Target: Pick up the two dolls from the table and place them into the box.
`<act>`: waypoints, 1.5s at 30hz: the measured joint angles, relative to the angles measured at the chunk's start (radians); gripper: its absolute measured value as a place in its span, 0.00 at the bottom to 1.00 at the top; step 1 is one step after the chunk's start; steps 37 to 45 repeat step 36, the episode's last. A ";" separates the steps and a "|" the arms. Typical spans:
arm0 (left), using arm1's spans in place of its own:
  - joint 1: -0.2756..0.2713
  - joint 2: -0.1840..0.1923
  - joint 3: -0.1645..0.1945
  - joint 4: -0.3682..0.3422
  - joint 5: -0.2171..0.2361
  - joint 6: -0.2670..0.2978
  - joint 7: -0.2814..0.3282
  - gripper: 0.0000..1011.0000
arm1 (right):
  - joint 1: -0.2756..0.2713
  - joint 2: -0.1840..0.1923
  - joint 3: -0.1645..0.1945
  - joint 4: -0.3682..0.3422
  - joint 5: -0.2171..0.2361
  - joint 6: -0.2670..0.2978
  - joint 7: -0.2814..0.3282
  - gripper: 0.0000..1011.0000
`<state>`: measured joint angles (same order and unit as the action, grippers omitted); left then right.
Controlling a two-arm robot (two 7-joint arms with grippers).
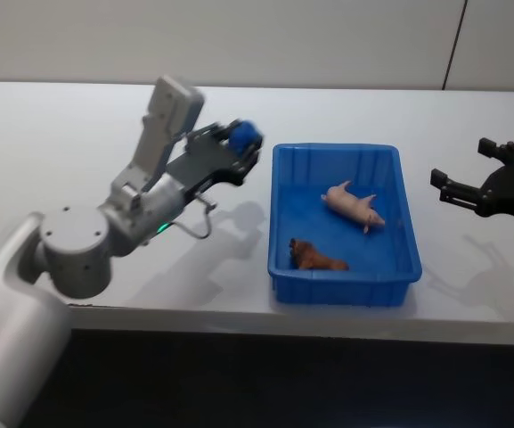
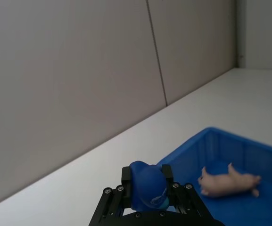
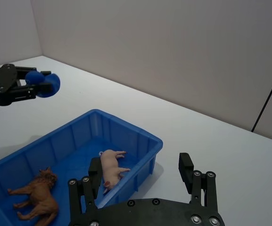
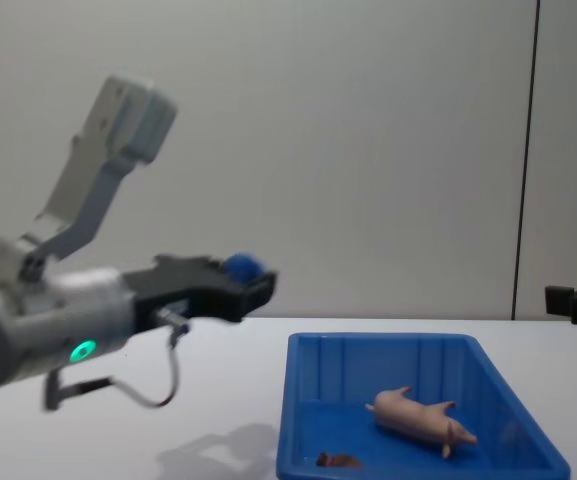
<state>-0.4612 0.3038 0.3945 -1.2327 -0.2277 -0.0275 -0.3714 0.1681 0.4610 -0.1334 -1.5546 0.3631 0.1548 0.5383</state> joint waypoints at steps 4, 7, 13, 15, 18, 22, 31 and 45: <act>-0.021 -0.033 0.021 -0.020 0.002 -0.009 -0.009 0.36 | 0.000 0.000 0.000 0.000 0.000 0.000 0.000 0.99; -0.033 -0.055 0.037 -0.029 0.002 -0.015 -0.014 0.36 | 0.000 0.000 0.000 0.000 0.000 0.000 0.000 0.99; -0.049 -0.090 0.062 -0.043 0.000 -0.024 -0.023 0.56 | 0.000 0.000 0.000 0.000 0.000 0.000 0.000 0.99; -0.051 -0.095 0.066 -0.046 -0.001 -0.025 -0.025 0.60 | 0.000 0.000 0.000 0.000 0.000 0.000 0.000 0.99; -0.053 -0.103 0.075 -0.056 -0.003 -0.025 -0.026 0.70 | 0.000 0.000 0.000 0.000 0.000 0.000 0.000 0.99; -0.050 -0.107 0.081 -0.073 -0.008 -0.026 -0.026 0.82 | 0.000 0.000 0.000 0.000 0.000 0.000 0.000 0.99; -0.004 -0.074 0.079 -0.150 -0.032 -0.020 0.009 0.99 | 0.000 0.000 0.000 0.000 0.000 0.000 0.000 0.99; 0.029 -0.046 0.071 -0.197 -0.049 -0.019 0.034 0.99 | 0.000 0.000 0.000 0.000 0.000 0.000 0.000 0.99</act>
